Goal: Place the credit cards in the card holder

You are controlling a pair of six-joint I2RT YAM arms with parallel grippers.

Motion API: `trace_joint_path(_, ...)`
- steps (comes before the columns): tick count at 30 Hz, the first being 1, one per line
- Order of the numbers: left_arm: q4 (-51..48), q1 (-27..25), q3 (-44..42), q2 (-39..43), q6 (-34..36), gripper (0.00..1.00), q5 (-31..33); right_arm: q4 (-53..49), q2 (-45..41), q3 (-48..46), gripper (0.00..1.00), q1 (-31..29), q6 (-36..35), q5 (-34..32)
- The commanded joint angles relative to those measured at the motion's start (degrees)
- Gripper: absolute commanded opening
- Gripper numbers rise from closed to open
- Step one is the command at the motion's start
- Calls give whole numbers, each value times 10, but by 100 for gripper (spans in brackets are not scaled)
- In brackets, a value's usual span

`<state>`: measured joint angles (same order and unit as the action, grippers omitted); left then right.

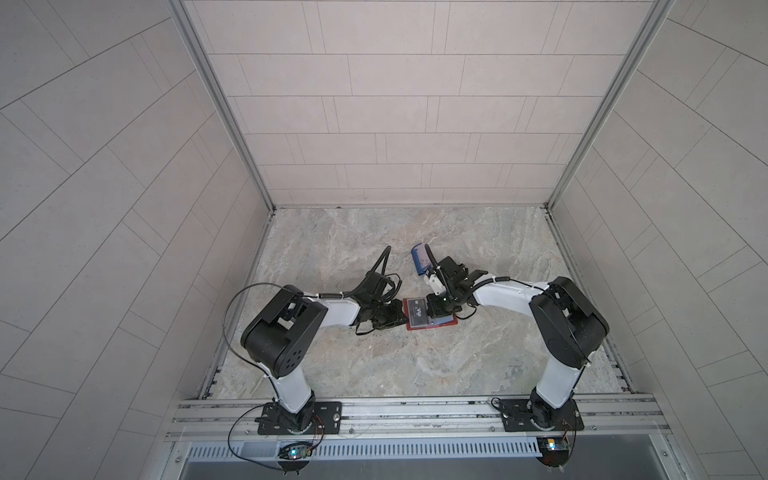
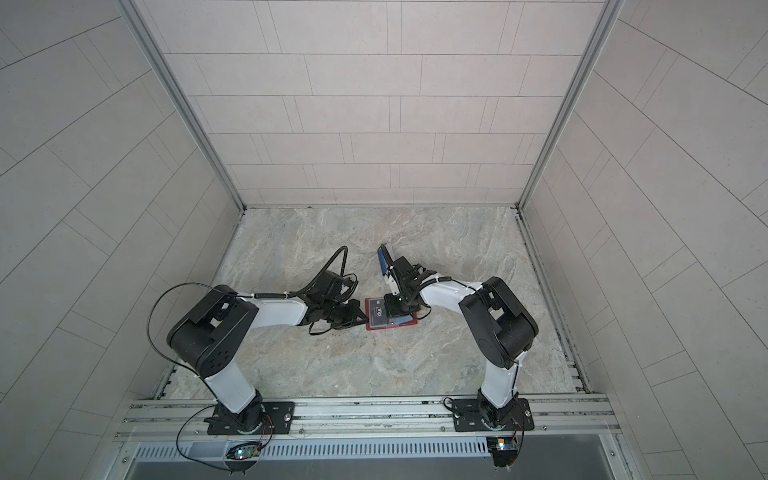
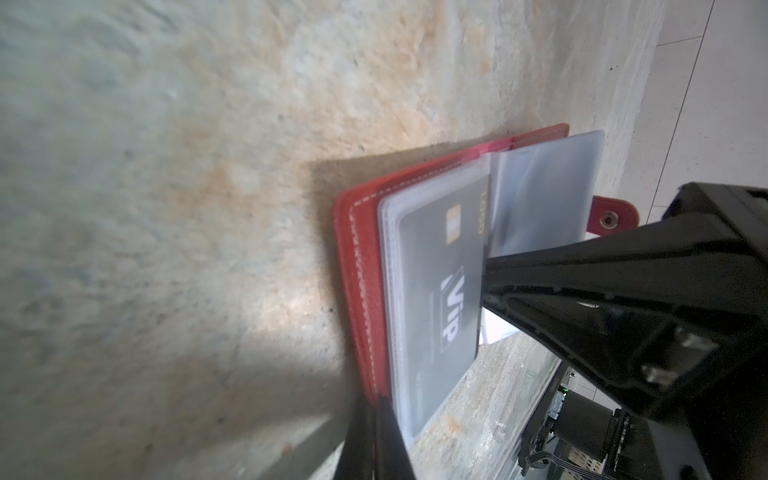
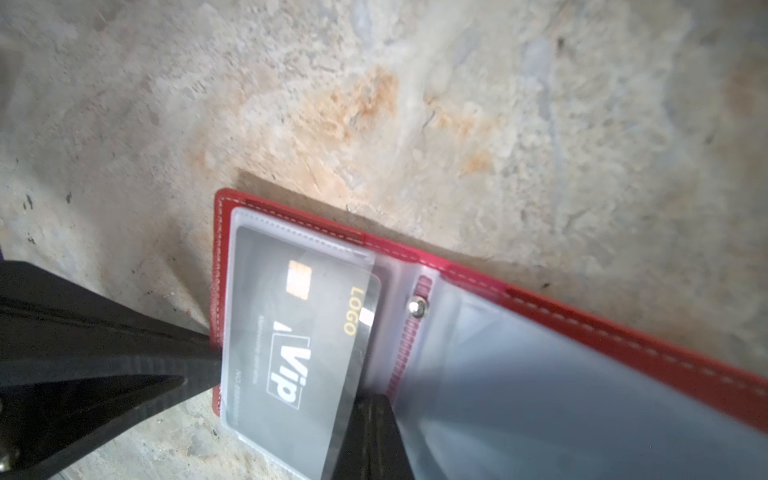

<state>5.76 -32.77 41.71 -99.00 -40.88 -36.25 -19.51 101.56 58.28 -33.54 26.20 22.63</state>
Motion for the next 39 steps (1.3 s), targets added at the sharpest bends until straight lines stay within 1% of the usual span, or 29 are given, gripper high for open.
trace_joint_path(1,-43,-3,11,-9,21,0,15,5,-28,-12,3,-1,5,14)
trace_joint_path(6,-68,-4,25,-8,37,0,25,7,-64,-31,3,11,4,-8)
trace_joint_path(11,-84,-3,37,-5,44,0,33,-9,-91,-47,3,26,0,-52)
trace_joint_path(12,-88,-3,38,-1,46,3,37,-18,-91,-47,3,27,-5,-64)
trace_joint_path(14,-100,-4,42,11,49,15,49,-30,-87,-49,3,30,-12,-77)
trace_joint_path(16,-117,-3,48,26,58,25,62,-34,-81,-53,3,33,-15,-80)
trace_joint_path(18,-137,-4,58,38,69,30,72,-36,-72,-56,3,34,-16,-80)
trace_joint_path(20,-153,-4,67,50,79,33,81,-35,-68,-61,3,33,-15,-78)
trace_joint_path(23,-166,-6,83,63,91,34,79,-29,-66,-71,3,34,-17,-69)
trace_joint_path(26,-165,-12,101,59,99,34,58,-23,-62,-78,2,34,-17,-59)
trace_joint_path(31,-143,-32,133,29,97,34,12,-6,-58,-89,2,34,-11,-37)
trace_joint_path(39,-94,-53,162,-28,70,33,-19,13,-62,-104,2,34,1,-16)
